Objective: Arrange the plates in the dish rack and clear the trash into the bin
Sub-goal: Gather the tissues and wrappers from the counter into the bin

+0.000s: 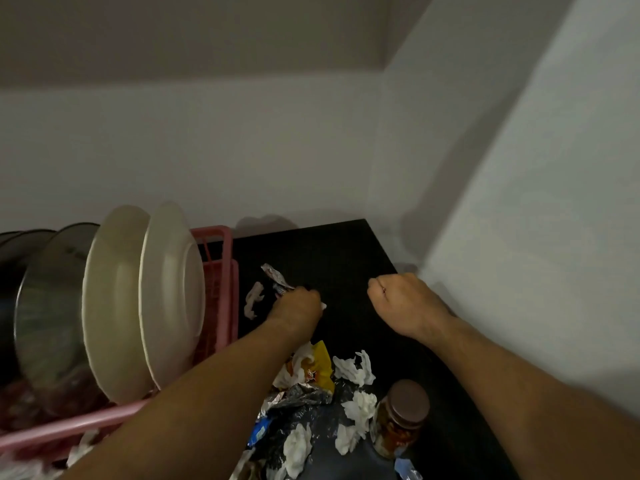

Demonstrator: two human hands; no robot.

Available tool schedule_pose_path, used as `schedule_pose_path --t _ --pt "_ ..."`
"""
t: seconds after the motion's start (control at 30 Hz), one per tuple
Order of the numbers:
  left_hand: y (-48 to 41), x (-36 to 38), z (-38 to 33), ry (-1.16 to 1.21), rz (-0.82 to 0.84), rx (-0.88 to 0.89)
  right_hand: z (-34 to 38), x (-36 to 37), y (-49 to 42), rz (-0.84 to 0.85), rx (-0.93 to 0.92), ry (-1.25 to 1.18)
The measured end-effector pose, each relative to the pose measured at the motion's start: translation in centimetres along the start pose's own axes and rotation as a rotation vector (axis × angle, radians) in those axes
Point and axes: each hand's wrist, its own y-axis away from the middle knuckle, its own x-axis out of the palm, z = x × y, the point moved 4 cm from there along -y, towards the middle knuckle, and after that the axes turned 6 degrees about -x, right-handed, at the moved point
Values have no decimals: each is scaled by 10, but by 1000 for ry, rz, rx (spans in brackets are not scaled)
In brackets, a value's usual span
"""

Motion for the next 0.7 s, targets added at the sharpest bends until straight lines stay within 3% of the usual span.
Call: schedule_pose_path --t 0.37,0.57,0.7 --pt "16 -63 15 155 -30 116 24 -21 -10 6 -58 34" --pt "25 -66 25 516 -80 86 43 -31 -9 -53 -87 60" --pt "24 -69 34 455 -100 73 49 -39 -7 -85 -72 70"
